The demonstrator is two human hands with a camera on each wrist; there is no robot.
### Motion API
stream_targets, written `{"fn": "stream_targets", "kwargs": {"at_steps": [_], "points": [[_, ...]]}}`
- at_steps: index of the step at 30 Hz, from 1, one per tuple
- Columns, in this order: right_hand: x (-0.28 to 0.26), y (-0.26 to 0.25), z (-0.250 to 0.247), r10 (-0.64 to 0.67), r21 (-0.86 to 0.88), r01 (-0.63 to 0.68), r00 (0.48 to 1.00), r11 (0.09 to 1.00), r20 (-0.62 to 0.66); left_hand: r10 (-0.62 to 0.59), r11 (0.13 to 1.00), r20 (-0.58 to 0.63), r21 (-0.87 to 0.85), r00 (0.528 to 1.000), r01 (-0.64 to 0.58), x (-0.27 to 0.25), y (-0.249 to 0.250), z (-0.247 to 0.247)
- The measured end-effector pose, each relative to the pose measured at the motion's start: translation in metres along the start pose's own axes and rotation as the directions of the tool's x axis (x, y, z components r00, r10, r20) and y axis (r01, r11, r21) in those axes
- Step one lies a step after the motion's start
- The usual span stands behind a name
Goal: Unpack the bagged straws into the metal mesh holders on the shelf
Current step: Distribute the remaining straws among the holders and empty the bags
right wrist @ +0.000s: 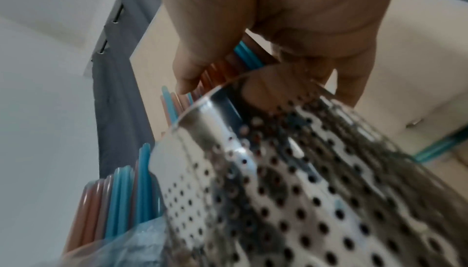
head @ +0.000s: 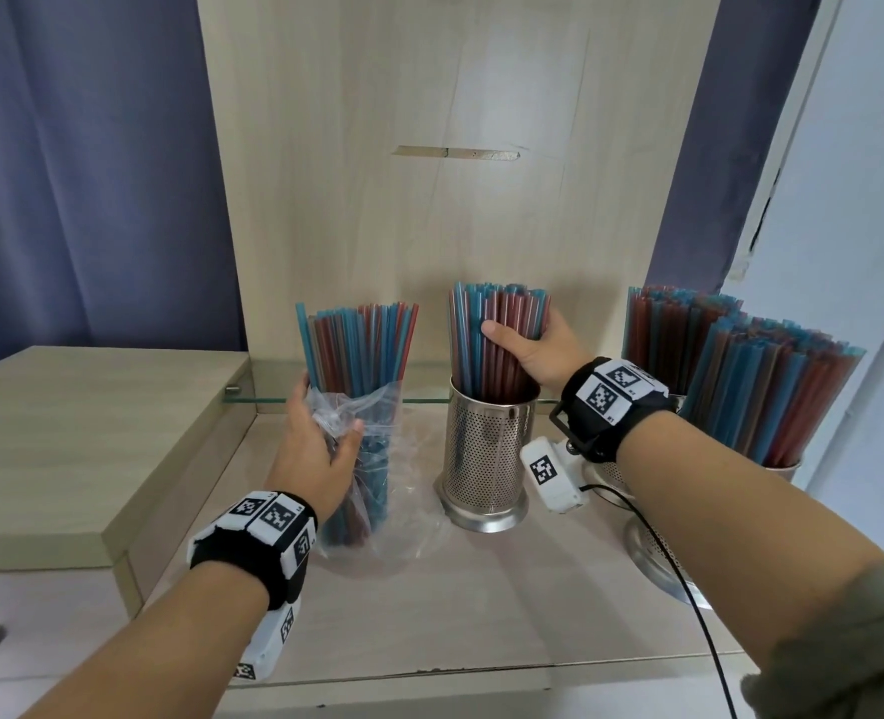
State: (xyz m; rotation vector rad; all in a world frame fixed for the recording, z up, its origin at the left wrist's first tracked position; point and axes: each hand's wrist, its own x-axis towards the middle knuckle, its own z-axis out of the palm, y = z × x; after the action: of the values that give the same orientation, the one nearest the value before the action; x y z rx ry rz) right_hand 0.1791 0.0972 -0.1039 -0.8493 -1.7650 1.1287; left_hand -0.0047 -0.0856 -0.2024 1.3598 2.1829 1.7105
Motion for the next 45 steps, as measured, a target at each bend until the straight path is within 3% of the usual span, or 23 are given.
{"fn": "stream_targets", "kwargs": {"at_steps": [2, 4, 6, 8, 9, 11, 13, 14, 17, 20, 25, 36, 45], "points": [[-0.006, -0.007, -0.002, -0.028, 0.005, 0.029, 0.997, 1.0, -0.07, 0.0, 1.0, 0.0, 0.003, 1.0, 0.0, 0.001, -0.002, 0.0], [-0.021, -0.02, -0.005, -0.188, -0.144, 0.162, 0.962, 0.976, -0.198, 0.005, 1.0, -0.004, 0.003, 1.0, -0.005, 0.001, -0.003, -0.001], [-0.049, -0.037, -0.004, -0.432, -0.337, 0.335, 0.859, 0.88, -0.274, 0.01, 1.0, -0.003, -0.002, 1.0, -0.01, 0.001, -0.004, -0.001], [-0.083, -0.05, 0.008, -0.607, -0.365, 0.504, 0.746, 0.783, -0.273, 0.016, 1.0, -0.006, -0.008, 1.0, -0.017, 0.002, -0.005, 0.0], [-0.097, -0.054, 0.016, -0.658, -0.353, 0.569, 0.718, 0.742, -0.225, 0.02, 1.0, -0.011, -0.006, 1.0, -0.02, 0.003, -0.006, 0.0], [-0.115, -0.054, 0.036, -0.642, -0.29, 0.61, 0.767, 0.737, -0.019, 0.037, 0.999, -0.02, -0.004, 0.999, -0.038, 0.005, -0.01, 0.001], [-0.122, -0.053, 0.058, -0.446, -0.268, 0.492, 0.868, 0.828, 0.217, 0.036, 0.999, -0.014, -0.02, 0.999, -0.036, 0.007, -0.013, 0.001], [-0.122, -0.051, 0.068, -0.338, -0.295, 0.414, 0.9, 0.861, 0.275, 0.031, 0.999, -0.014, -0.033, 0.999, -0.031, 0.007, -0.015, 0.001], [-0.109, -0.05, 0.09, -0.096, -0.275, 0.177, 0.954, 0.945, 0.284, 0.026, 0.998, -0.038, -0.056, 0.999, -0.028, 0.005, -0.013, -0.001], [-0.086, -0.052, 0.107, -0.002, -0.158, 0.034, 0.979, 0.987, 0.202, 0.03, 0.995, -0.062, -0.088, 0.998, -0.036, 0.002, -0.006, -0.002], [-0.056, -0.046, 0.123, -0.085, 0.064, 0.076, 0.983, 0.995, 0.16, 0.081, 0.993, -0.044, -0.088, 0.996, -0.084, 0.0, -0.002, -0.003], [-0.042, -0.024, 0.134, -0.144, 0.072, 0.137, 0.985, 0.988, 0.1, 0.117, 0.986, 0.005, -0.119, 0.993, -0.116, 0.002, -0.008, -0.003], [-0.036, -0.033, 0.138, -0.179, -0.05, 0.184, 0.98, 0.982, 0.093, 0.101, 0.988, -0.011, -0.115, 0.995, -0.102, 0.003, -0.012, -0.002]]}}
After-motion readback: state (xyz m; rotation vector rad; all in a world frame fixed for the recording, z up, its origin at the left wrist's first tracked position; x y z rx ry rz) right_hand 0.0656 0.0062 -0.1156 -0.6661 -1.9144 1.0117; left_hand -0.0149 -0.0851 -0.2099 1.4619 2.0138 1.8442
